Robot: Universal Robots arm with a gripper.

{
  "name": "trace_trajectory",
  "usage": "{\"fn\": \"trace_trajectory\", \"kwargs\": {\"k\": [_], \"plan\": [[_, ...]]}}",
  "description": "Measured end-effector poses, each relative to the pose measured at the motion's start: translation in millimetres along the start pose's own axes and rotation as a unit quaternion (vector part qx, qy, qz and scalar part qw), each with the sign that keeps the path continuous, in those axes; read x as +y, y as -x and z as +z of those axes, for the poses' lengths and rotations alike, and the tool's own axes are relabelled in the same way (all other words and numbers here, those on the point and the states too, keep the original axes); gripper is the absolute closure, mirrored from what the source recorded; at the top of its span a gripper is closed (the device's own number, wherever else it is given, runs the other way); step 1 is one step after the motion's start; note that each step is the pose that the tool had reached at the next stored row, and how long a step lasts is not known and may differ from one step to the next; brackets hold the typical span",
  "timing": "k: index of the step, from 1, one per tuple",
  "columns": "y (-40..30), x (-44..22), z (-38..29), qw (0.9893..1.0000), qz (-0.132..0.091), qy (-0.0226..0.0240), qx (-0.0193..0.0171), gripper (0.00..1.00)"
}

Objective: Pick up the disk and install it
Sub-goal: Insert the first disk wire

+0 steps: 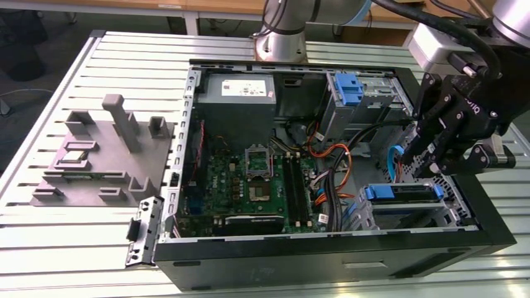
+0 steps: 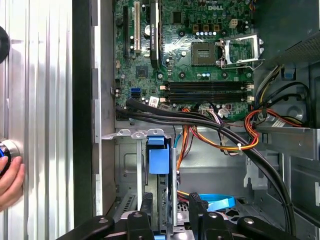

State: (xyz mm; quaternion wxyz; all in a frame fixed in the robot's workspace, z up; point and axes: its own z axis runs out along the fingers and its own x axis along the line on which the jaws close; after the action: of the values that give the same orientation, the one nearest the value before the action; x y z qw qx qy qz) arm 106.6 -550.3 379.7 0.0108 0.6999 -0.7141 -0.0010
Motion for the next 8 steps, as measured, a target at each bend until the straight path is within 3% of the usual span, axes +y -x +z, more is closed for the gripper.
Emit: {"fn": "trace_trajectory", "kwargs": {"k": [8], "plan": [[3.3, 0.0, 0.6, 1.0000, 0.000, 0.0000, -0.0018, 0.58]]}}
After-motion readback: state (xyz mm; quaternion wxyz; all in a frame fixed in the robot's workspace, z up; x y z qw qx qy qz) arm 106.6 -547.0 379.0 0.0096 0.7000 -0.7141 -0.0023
